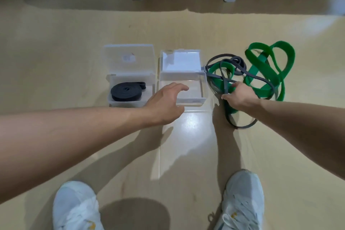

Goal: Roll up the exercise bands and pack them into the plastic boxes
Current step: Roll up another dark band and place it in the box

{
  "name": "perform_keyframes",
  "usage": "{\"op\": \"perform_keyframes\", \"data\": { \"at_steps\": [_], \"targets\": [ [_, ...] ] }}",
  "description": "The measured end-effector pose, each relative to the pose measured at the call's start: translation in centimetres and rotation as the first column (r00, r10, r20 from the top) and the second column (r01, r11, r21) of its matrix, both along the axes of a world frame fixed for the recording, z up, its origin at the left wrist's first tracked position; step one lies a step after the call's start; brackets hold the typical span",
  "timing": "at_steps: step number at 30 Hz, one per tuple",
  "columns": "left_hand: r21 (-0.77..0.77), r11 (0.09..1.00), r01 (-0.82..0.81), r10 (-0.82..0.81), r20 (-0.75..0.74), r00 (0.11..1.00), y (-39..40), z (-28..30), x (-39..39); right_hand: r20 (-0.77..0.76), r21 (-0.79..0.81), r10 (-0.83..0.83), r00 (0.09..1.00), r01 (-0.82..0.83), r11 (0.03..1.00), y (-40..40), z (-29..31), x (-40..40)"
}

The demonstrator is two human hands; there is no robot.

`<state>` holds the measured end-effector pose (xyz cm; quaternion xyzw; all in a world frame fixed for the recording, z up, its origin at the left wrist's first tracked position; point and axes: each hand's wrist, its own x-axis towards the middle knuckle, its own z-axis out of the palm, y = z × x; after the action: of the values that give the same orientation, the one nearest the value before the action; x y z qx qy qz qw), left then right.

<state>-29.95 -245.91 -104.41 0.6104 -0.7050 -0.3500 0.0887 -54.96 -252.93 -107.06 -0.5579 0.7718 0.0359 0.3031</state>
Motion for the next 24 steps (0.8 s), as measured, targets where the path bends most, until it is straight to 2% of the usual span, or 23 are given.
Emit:
{"op": "perform_keyframes", "data": {
  "at_steps": [4, 6, 9, 11, 13, 17, 19, 21, 24],
  "targets": [
    [0.095, 0.994, 0.056, -0.061, 0.049, 0.997, 1.5, 0.3, -0.1, 0.143, 0.100, 0.014, 0.990, -0.028, 0.995, 0.7, -0.2, -0.6],
    [0.133, 0.985, 0.107, -0.118, 0.085, 0.989, 1.6, 1.0, -0.2, 0.181, 0.090, 0.024, 0.983, -0.041, 0.995, 0.7, -0.3, -0.9],
    [0.168, 0.971, 0.173, -0.199, 0.154, 0.968, 1.0, 2.7, -0.2, 0.278, 0.031, -0.077, 0.957, 0.072, 0.997, 0.3, -0.4, -0.7],
    [0.171, 0.967, 0.189, -0.222, 0.196, 0.955, 0.1, 4.0, -0.2, 0.350, -0.090, -0.081, 0.933, 0.119, 0.989, 0.5, -0.3, 0.1],
    [0.149, 0.972, 0.179, -0.208, 0.203, 0.957, -1.0, 5.4, -0.5, 0.386, -0.285, -0.009, 0.922, 0.128, 0.950, 0.6, 0.2, 0.7],
    [0.097, 0.990, 0.106, -0.120, 0.147, 0.982, -3.2, 8.5, -2.1, 0.474, -0.572, 0.116, 0.873, 0.206, 0.794, 2.1, 4.1, 1.8],
    [0.067, 0.995, 0.081, -0.087, 0.092, 0.992, -3.7, 10.7, -3.2, 0.496, -0.669, 0.232, 0.837, 0.198, 0.716, 3.6, 7.6, 2.1],
    [0.025, 0.999, 0.044, -0.043, -0.026, 0.999, -3.9, 13.0, -4.2, 0.455, -0.756, 0.367, 0.811, 0.135, 0.640, 4.7, 11.3, 2.4],
    [0.008, 1.000, -0.024, 0.025, -0.199, 0.980, -3.0, 16.3, -4.8, 0.408, -0.821, 0.470, 0.783, 0.090, 0.564, 5.6, 16.7, 3.5]
  ]
}}
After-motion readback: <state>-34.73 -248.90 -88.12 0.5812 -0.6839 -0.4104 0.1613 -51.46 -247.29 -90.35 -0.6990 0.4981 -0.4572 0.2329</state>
